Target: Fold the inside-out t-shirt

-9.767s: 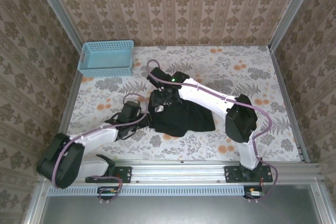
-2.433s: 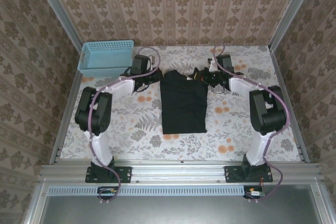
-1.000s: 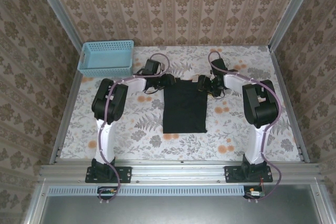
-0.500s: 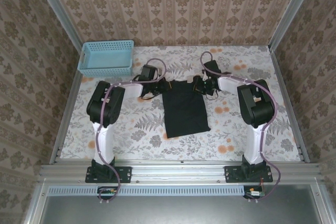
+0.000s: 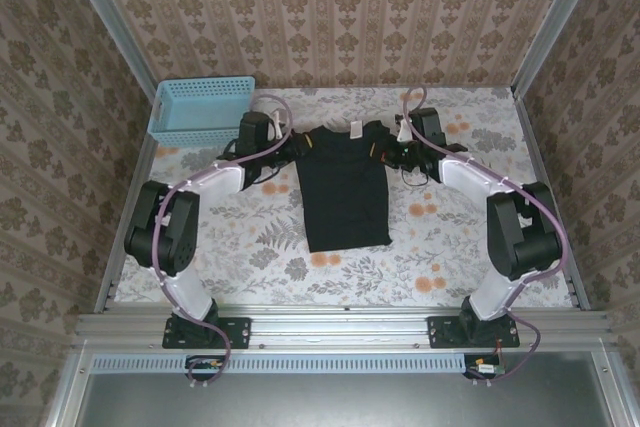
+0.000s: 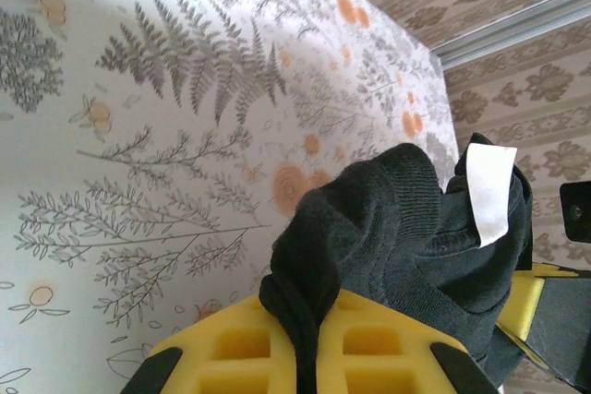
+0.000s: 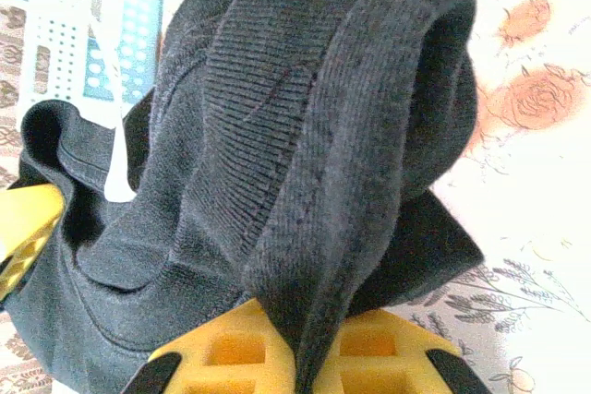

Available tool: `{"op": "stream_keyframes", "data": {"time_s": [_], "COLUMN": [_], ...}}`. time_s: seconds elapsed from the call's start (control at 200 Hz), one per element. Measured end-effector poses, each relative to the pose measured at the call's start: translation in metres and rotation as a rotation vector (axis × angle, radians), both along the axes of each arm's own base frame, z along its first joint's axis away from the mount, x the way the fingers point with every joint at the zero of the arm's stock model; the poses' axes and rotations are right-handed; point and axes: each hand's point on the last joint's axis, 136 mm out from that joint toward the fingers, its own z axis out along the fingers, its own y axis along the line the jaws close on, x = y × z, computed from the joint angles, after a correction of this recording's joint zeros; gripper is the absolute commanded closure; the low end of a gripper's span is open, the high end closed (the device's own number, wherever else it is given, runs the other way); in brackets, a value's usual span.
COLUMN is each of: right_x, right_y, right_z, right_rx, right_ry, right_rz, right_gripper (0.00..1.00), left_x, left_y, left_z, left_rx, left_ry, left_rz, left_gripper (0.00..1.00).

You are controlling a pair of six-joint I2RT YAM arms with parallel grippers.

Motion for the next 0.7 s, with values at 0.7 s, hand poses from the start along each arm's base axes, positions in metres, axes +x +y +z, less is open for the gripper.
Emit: {"op": "stream_keyframes", "data": {"time_s": [0.7], "right_x": [0.099], "right_y": [0.001], "right_z": [0.100], "right_rx": [0.045], "right_ry": [-0.262], "right_rz": [-0.016], "right_gripper": [1.00], "left_x": [0.053], "left_y": [0.004], "left_z": [0.112], "left_rx": [-0.094], "left_ry": [-0.263], "left_rz": [0.000], "left_gripper": [1.00]}}
